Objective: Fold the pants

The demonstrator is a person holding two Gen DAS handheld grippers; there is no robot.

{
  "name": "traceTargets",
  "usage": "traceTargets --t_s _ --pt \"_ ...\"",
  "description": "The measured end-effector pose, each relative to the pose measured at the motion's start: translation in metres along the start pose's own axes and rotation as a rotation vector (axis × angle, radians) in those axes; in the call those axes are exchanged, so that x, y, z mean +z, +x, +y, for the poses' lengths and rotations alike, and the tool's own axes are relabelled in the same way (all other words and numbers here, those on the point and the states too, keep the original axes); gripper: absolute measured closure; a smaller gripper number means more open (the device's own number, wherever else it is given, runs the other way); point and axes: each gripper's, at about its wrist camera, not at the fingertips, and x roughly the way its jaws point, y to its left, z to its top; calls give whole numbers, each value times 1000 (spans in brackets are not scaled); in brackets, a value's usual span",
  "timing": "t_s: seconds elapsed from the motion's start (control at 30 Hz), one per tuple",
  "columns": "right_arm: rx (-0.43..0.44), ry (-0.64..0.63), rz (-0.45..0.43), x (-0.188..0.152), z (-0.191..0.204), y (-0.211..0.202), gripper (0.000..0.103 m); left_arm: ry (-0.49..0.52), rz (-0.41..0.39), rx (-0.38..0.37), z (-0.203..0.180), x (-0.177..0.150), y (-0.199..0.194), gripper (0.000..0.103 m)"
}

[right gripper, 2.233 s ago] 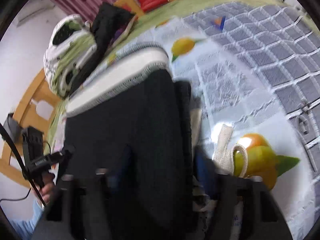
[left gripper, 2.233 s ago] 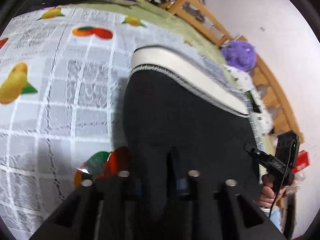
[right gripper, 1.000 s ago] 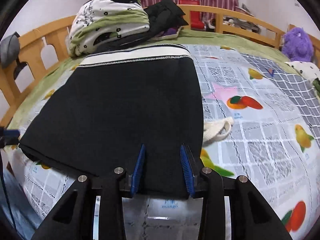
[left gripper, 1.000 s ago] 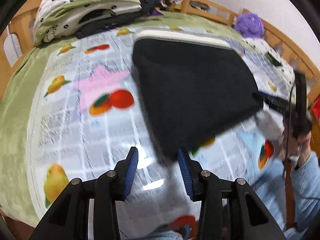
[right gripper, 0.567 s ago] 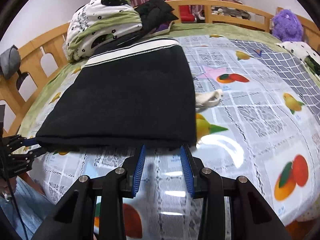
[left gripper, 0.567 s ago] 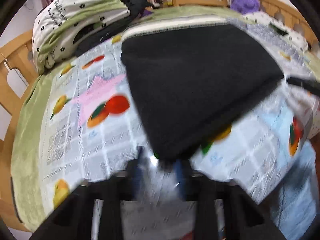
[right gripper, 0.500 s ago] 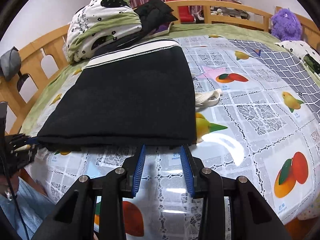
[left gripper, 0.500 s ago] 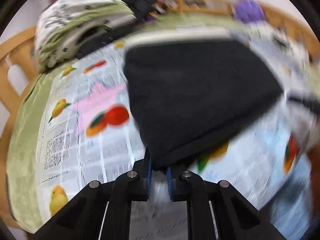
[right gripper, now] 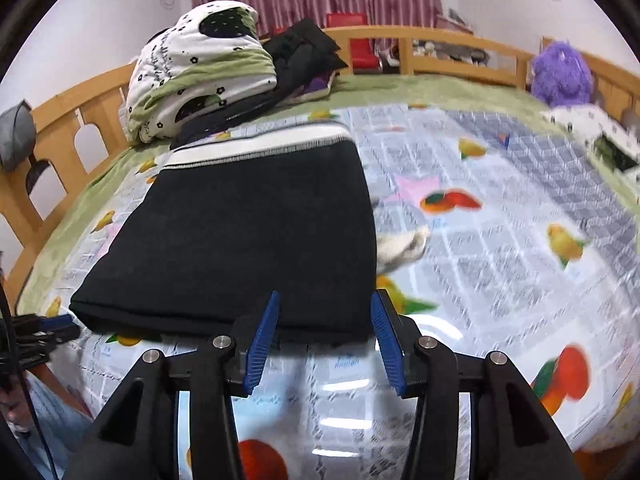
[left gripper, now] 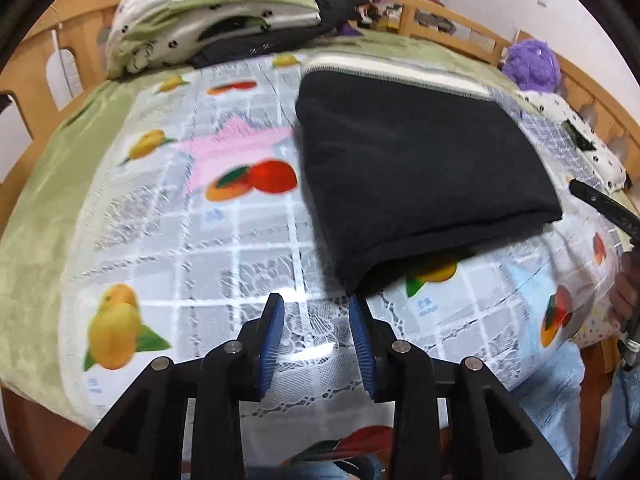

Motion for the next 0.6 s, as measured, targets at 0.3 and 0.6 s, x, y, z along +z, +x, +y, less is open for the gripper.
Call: traceTargets --t_s 0.3,0.6 --pt "-27 -32 -31 39 16 12 55 -25 -123 -47 -4 60 -20 60" --pt "-21 -61 31 11 20 77 54 17 -33 -17 -23 71 55 59"
